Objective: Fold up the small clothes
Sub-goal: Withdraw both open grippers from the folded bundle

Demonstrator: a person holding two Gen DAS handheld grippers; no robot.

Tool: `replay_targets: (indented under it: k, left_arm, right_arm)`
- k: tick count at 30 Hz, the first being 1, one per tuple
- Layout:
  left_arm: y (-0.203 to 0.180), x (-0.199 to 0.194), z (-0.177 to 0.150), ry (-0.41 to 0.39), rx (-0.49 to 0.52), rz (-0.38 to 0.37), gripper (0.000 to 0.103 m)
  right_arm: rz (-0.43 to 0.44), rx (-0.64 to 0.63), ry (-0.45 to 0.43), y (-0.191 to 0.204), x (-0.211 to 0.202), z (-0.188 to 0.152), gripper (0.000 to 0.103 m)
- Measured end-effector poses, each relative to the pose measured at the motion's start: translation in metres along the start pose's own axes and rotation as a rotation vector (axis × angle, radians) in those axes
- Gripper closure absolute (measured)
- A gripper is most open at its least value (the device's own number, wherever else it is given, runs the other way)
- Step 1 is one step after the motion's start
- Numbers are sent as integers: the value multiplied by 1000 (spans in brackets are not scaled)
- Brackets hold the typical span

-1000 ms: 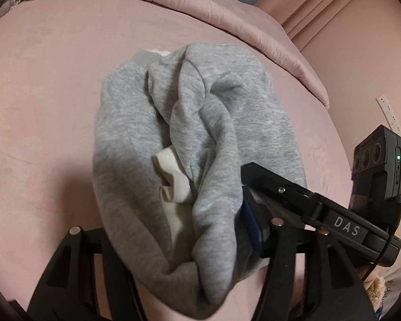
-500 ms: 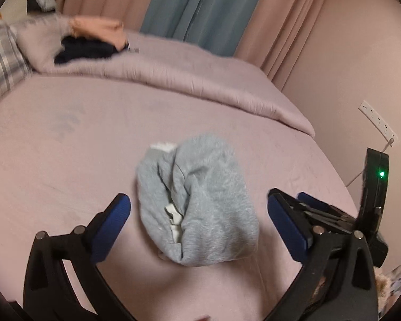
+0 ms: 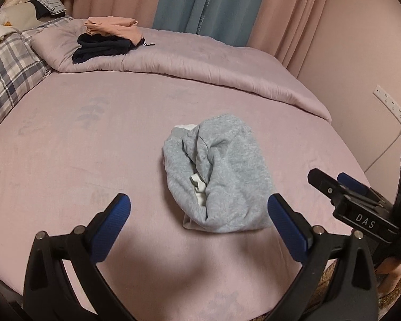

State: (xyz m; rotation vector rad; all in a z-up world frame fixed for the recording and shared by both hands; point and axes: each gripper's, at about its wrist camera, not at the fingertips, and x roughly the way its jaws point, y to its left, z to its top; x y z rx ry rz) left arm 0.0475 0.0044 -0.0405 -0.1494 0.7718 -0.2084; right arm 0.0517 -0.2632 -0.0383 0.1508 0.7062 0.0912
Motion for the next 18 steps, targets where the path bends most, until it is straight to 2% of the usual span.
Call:
replay_targets:
  k: [18]
  left_arm:
    - [3,-7,-7,9,-10,7,1]
  right_arm:
    - [-16,-31,-10,13,-11,-11,6]
